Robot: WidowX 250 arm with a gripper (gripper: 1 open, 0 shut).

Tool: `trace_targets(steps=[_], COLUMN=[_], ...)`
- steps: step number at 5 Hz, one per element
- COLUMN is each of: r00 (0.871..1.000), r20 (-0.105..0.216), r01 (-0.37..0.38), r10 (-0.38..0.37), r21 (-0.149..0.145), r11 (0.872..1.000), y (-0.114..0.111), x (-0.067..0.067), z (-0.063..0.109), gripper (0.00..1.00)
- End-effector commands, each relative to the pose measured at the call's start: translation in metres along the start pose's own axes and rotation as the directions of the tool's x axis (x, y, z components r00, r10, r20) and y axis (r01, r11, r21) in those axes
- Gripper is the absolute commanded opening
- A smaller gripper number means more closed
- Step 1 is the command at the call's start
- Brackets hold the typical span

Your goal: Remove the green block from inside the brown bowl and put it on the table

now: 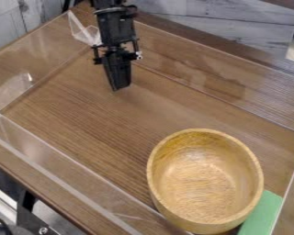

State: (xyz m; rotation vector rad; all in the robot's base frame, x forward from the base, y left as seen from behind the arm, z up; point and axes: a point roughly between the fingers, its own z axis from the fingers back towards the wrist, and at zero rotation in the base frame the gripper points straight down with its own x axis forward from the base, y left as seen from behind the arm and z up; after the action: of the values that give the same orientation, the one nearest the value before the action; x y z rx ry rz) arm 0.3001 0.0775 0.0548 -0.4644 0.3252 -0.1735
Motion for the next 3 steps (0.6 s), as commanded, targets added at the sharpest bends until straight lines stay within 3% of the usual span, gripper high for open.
trace_targets(steps=[1, 3], r00=[0.998, 0.995], r20=[0.047, 0.048], r01=[0.037, 0.088], r10=[-0.039, -0.090], r21=[0.030, 0.033], r11=[0.999, 0.996], y=[-0.013, -0.031], x=[0.010, 0.026], z=[0.019, 0.018], gripper=[0.00, 0.00])
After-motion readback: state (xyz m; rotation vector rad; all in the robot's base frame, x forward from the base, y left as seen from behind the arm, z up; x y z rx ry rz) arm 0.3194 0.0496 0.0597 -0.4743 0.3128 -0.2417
